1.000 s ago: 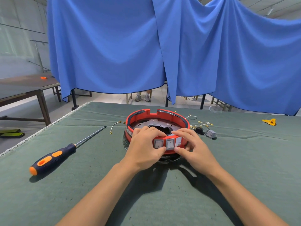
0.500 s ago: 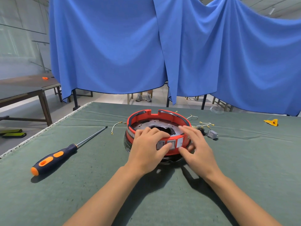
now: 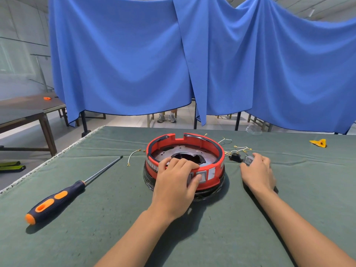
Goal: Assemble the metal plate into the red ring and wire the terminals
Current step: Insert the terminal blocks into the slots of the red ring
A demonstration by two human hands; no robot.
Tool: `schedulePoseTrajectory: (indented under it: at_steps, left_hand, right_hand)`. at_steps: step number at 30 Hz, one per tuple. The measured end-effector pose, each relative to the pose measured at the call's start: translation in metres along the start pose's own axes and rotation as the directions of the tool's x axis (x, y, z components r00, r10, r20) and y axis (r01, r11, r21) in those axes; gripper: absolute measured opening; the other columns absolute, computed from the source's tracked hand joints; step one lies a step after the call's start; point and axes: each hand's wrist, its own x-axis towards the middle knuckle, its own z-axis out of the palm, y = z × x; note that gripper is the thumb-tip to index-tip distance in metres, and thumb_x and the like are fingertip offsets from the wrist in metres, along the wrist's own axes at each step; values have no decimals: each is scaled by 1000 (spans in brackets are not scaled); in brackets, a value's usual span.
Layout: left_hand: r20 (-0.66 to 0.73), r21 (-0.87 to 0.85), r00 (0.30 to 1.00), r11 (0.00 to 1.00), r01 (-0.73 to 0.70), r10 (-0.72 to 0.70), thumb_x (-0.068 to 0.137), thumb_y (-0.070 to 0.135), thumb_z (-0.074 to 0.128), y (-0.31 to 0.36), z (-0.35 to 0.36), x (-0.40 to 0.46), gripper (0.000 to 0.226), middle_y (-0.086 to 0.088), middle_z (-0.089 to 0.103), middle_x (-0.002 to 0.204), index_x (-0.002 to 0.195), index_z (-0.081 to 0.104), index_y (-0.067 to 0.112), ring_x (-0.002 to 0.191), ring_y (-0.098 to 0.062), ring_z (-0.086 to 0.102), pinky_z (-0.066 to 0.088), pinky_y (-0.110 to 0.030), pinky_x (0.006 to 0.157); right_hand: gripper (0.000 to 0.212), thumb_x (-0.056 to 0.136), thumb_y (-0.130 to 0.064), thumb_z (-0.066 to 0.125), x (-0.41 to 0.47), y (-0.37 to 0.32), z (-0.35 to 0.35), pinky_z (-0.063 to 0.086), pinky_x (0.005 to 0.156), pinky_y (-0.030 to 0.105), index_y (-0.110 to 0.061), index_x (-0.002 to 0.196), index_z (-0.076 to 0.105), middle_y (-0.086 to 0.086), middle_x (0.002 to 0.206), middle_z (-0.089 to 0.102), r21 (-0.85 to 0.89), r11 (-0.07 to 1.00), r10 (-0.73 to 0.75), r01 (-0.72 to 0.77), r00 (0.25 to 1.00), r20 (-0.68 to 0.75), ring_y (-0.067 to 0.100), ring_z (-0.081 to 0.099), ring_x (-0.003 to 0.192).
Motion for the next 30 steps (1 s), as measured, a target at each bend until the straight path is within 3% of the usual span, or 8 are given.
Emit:
schedulePoseTrajectory:
  at_steps: [4,9,15,17,19,23,26,30]
  left_hand:
    - [21,-25,1000,1000,-1,2,85,37,54,-5,1,3,21,15,65,97,99,66,25,94,-9,55,26,-25,94]
    - [33,-36,999,999,5,-4,85,38,55,-7,1,5,21,16,65,98,98,65,26,95,-7,52,26,-24,92]
    - [37,-9,999,1000,-3,4,86,35,54,-5,-1,3,20,15,65,97,99,66,25,96,-11,56,27,-25,92]
    - [33,61,999,997,-46,44,88,32,54,-4,-1,0,22,13,67,98,104,67,25,94,-16,59,29,-30,93]
    - [9,124,997,989,-79,79,88,28,56,-1,0,-3,24,10,67,96,108,69,24,91,-19,60,33,-34,93]
    - [-43,166,997,985,-56,64,85,24,59,7,0,-7,23,6,68,96,104,71,21,92,-23,62,46,-44,91]
    - [-34,190,998,981,-48,56,83,20,58,12,-3,-11,22,4,68,97,101,70,18,95,-23,63,47,-47,93]
    - [-21,177,1000,984,-16,20,80,18,56,9,-9,-15,24,3,67,97,100,69,16,96,-23,61,45,-47,96]
  right_hand:
    - [49,92,-33,51,15,-2,5,38,97,41,-17,138,42,14,138,44,-72,997,10,-7,999,37,35,47,122]
    - [31,92,-36,55,15,3,3,42,89,38,-19,118,60,14,124,46,-39,999,29,-28,999,18,37,59,99]
    - [19,85,-32,65,-7,4,-5,42,70,32,-16,93,72,6,90,66,269,961,-75,63,997,34,27,61,86]
    - [15,83,-18,69,-22,1,-11,46,62,34,-8,94,72,7,76,66,535,845,-52,-22,991,123,24,59,67]
    - [14,85,-3,62,-38,-3,-18,50,49,28,-5,97,70,7,67,63,734,660,-42,-158,968,247,18,56,51]
    - [23,89,2,49,-65,-11,-35,53,46,25,-10,99,66,2,69,69,832,367,-154,-416,855,496,16,62,50]
    - [23,90,0,48,-76,-14,-41,54,50,24,-8,102,65,7,78,71,786,289,-220,-546,761,610,16,65,56]
    - [26,83,0,54,-82,-16,-42,55,54,24,-6,107,64,8,88,71,758,264,-262,-597,712,652,16,68,63]
